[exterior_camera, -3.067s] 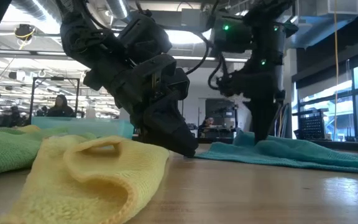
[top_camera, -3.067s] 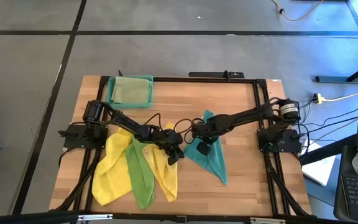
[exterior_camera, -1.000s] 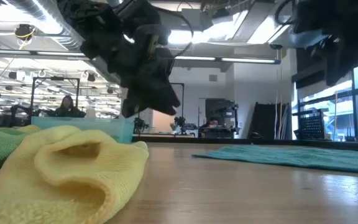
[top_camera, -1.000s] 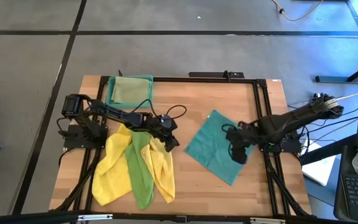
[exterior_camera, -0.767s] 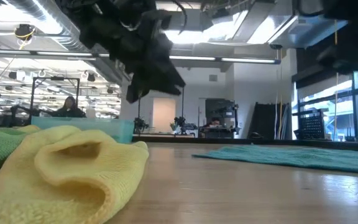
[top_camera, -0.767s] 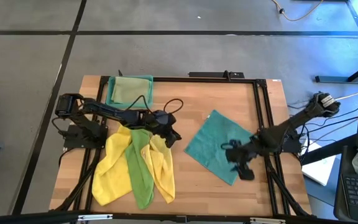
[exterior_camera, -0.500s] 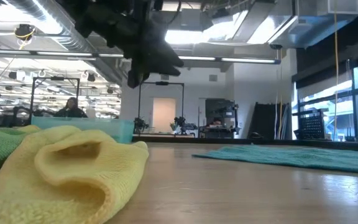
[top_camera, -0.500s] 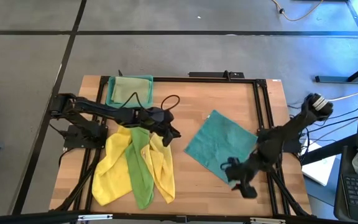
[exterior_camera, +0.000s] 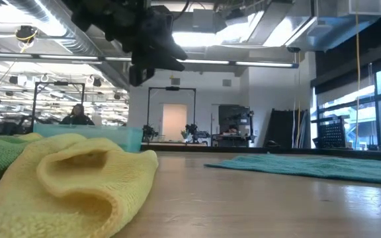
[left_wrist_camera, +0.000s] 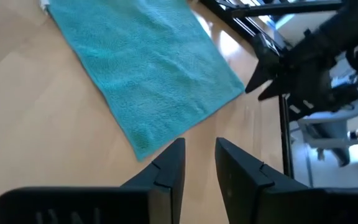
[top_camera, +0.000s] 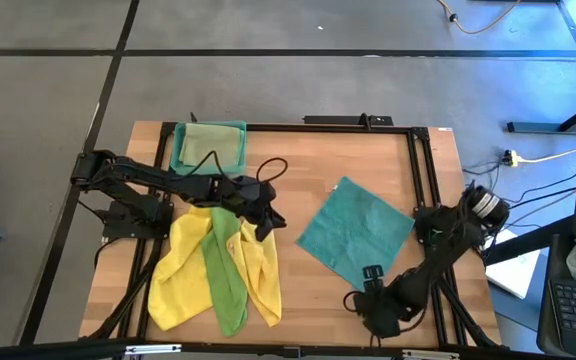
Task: Fold microfiber towels
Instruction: Fold the blue microfiber cloth
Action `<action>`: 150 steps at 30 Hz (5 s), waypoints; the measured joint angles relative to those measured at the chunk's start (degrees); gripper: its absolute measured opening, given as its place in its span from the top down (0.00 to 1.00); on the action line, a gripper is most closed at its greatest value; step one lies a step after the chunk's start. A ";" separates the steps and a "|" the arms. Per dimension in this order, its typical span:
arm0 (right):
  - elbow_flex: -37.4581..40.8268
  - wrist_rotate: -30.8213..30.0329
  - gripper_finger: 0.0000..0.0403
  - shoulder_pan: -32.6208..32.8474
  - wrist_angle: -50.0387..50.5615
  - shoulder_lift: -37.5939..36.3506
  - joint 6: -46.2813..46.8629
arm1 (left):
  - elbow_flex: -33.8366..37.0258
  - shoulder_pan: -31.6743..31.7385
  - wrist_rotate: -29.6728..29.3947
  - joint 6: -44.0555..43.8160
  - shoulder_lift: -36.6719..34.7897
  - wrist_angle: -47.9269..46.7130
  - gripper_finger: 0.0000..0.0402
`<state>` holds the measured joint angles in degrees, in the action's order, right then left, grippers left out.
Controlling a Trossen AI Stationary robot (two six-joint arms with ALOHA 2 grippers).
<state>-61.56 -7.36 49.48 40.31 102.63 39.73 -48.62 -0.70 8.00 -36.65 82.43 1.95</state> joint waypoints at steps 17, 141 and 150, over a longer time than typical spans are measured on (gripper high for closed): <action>4.75 -7.98 0.59 4.01 0.93 0.12 8.40 | 0.00 -5.05 -6.42 -6.85 0.00 -0.11 0.80; -8.34 -0.82 0.44 -46.19 -23.13 -7.70 -36.64 | 0.02 -1.18 -3.42 -9.29 5.25 -2.25 0.57; -13.50 3.29 0.51 -49.51 0.45 -7.78 -24.25 | 0.02 3.79 7.02 -5.72 4.84 -3.41 0.57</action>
<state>-75.06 -4.07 -0.03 40.76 94.85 15.47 -48.60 3.09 15.03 -42.37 87.27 -1.45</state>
